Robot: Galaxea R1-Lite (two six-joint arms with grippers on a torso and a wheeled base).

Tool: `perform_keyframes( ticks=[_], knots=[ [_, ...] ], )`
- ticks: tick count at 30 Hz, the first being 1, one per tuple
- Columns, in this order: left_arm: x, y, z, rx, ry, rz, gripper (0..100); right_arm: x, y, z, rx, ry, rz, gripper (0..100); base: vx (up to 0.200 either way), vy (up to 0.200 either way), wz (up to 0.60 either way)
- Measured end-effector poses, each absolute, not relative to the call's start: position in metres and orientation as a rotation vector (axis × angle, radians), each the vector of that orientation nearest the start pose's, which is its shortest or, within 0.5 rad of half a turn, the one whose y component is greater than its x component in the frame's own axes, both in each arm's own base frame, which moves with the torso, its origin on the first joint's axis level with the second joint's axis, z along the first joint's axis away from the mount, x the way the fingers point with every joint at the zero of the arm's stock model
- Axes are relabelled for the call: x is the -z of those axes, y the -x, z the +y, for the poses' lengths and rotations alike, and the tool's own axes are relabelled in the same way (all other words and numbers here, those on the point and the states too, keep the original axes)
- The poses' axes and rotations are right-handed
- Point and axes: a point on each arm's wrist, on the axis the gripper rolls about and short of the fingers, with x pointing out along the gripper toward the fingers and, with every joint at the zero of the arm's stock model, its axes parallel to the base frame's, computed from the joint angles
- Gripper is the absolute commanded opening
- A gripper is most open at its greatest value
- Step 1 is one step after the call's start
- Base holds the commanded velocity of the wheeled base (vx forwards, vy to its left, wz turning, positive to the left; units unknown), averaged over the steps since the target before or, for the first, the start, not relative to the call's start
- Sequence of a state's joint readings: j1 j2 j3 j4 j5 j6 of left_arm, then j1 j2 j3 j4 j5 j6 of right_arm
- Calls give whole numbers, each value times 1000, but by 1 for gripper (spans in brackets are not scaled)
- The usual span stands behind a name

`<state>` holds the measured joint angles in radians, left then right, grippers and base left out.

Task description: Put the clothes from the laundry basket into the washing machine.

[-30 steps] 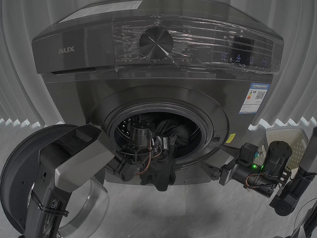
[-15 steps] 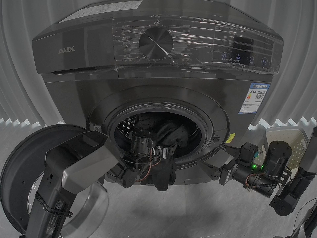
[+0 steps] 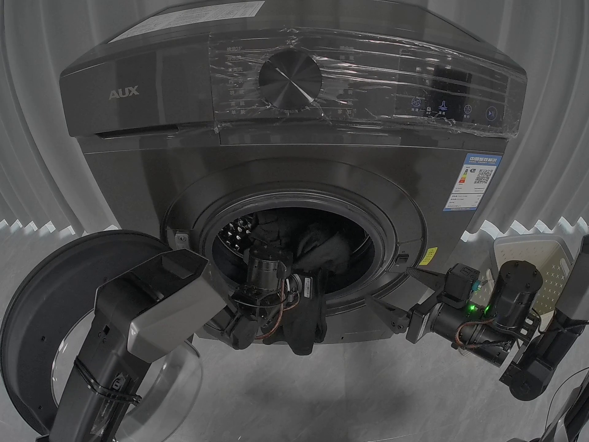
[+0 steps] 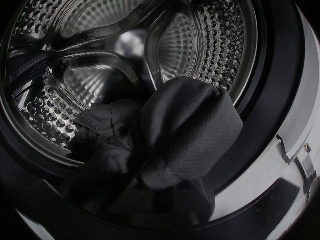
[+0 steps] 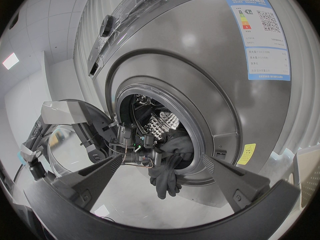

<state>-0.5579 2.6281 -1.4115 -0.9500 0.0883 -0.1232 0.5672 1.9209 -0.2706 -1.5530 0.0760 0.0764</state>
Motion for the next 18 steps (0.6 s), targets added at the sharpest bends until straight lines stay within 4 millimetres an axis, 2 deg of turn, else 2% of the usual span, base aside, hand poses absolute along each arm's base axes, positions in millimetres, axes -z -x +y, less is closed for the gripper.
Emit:
perform_keyframes(
  ticks=[4, 16, 17, 18],
  knots=[
    [10, -426, -262, 429, 50, 241, 0, -92, -223, 145, -641, -50, 120, 100, 0, 0, 0],
    [-47, -475, -263, 316, 149, -33, 0, -92, -224, 145, -641, -51, 118, 100, 0, 0, 0],
    [-49, -478, -263, 310, 154, -44, 100, -92, -224, 145, -641, -52, 118, 100, 0, 0, 0],
    [-49, -480, -262, 306, 158, -50, 100, -92, -224, 145, -641, -52, 118, 100, 0, 0, 0]
  ],
)
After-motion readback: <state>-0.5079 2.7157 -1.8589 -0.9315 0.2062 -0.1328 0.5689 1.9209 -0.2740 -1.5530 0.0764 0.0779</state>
